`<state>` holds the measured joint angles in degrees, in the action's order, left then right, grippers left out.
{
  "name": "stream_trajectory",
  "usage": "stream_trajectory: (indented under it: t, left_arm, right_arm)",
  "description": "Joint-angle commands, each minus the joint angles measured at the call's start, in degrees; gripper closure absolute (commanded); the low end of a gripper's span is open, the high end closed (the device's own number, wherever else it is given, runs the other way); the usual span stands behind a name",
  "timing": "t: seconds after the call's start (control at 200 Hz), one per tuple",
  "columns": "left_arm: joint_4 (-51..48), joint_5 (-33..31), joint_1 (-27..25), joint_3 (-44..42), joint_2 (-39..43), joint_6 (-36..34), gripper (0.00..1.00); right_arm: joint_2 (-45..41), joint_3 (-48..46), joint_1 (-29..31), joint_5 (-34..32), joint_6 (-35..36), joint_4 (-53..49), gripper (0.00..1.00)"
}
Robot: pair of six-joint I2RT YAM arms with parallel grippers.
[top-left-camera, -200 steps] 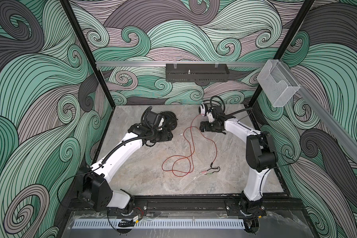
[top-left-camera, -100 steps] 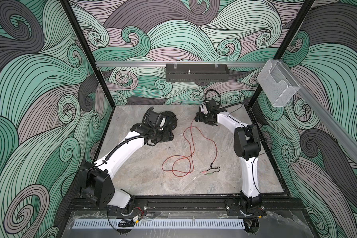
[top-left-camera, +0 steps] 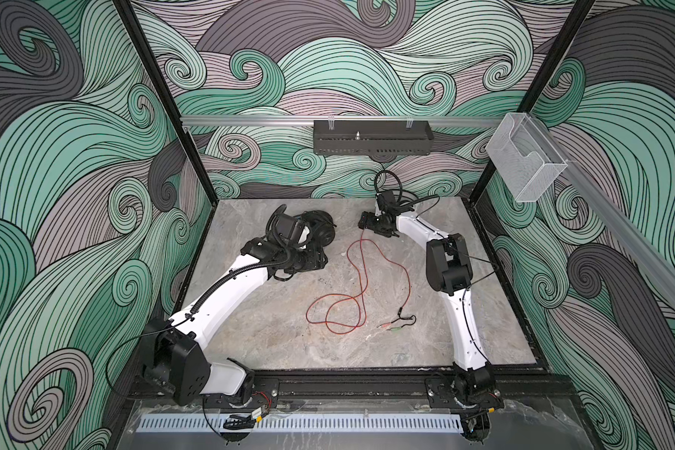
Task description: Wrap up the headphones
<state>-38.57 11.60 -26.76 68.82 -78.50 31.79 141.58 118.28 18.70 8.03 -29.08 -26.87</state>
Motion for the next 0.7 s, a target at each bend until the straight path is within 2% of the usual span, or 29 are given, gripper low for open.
stream_trajectory:
  t: [0.0, 0.195, 0.32, 0.5, 0.695]
  left_arm:
    - [0.88, -0.04, -0.04, -0.23, 1.95, 1.07, 0.28]
    - [2.5, -1.13, 0.13, -1.44, 3.18, 2.55, 0.28]
    - [3.49, -1.64, 0.31, -1.78, 3.07, 2.57, 0.28]
    - [5.44, -0.09, 0.31, -0.88, 1.22, 3.66, 0.28]
    - [4.13, 1.41, 0.31, 1.65, -1.62, 3.38, 0.29]
  right_arm:
    - [2.11, 2.83, -0.06, 0.65, -0.47, 0.05, 0.14]
    - [4.89, 6.86, 0.02, 1.2, -0.55, 0.05, 0.34]
    - [5.17, 8.04, 0.04, 2.34, -0.56, -0.41, 0.61]
    - [1.27, 2.36, 0.11, 2.52, 0.79, 1.32, 1.0]
    - [-6.99, -8.69, 0.46, 3.77, 4.09, 4.88, 1.0]
